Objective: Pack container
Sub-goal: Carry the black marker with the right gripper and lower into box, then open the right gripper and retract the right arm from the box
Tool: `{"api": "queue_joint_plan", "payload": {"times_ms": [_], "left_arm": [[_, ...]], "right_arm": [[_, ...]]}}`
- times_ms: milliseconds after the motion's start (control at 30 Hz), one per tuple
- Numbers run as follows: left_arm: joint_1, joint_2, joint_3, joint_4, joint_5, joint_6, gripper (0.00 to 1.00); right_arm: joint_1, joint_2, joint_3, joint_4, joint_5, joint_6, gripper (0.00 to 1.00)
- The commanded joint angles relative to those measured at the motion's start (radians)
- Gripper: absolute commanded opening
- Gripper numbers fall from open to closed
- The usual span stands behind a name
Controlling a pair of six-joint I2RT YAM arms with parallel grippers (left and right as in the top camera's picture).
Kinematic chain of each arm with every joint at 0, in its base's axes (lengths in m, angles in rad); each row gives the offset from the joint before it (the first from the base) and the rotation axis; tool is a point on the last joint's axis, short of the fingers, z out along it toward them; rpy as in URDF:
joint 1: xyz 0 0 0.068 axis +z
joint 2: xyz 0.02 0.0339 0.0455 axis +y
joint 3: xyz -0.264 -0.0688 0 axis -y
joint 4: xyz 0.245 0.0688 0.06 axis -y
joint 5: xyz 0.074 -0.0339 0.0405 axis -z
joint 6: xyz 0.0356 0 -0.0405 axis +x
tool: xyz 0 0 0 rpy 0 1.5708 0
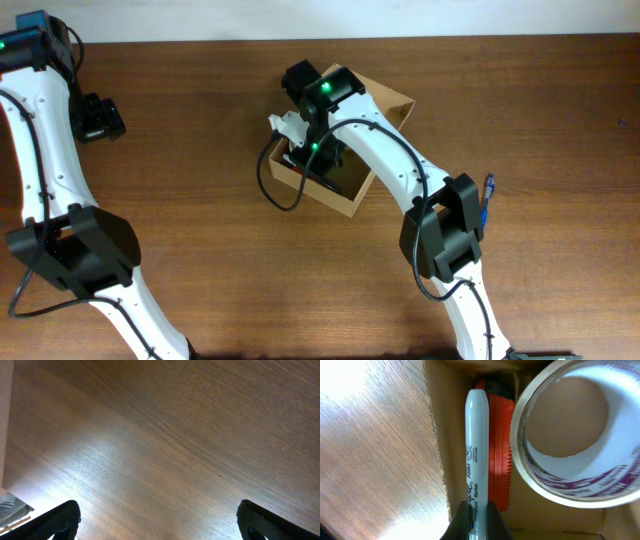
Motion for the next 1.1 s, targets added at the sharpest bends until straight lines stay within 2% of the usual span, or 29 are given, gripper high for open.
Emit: {"api": "queue_joint_plan", "payload": {"times_ms": [0, 233, 300, 333, 433, 767, 933, 1067], "left_arm": [[0.005, -0.001, -0.004, 0.000, 0.003, 0.009, 1.00], [0.005, -0.001, -0.004, 0.000, 0.003, 0.009, 1.00], [0.005, -0.001, -0.004, 0.000, 0.003, 0.009, 1.00], [0.005, -0.001, -0.004, 0.000, 0.003, 0.009, 1.00], [0.005, -0.001, -0.004, 0.000, 0.003, 0.009, 1.00], [0.005, -0.001, -0.004, 0.000, 0.003, 0.009, 1.00], [0.005, -0.001, -0.004, 0.000, 0.003, 0.009, 1.00], [0.005, -0.001, -0.004, -0.001, 0.003, 0.009, 1.00]], "right_arm": [[0.011, 0.006, -0.045, 0.019, -0.023, -0.014, 0.04], [0.011, 0.006, -0.086, 0.043, -0.023, -0.014, 0.04], [0.011, 0.006, -0.086, 0.045, -0.022, -0.014, 0.14], [0.011, 0.006, -0.086, 0.045, -0.022, -0.014, 0.27], [0.011, 0.006, -0.086, 0.048, -0.015, -0.014, 0.34], [0.011, -0.060, -0.021, 0.042, -0.016, -0.009, 0.35], [0.011, -0.158, 0.166, -0.002, -0.008, 0.047, 0.35], [0.011, -0.231, 0.385, -0.098, 0.108, 0.100, 0.35]]}}
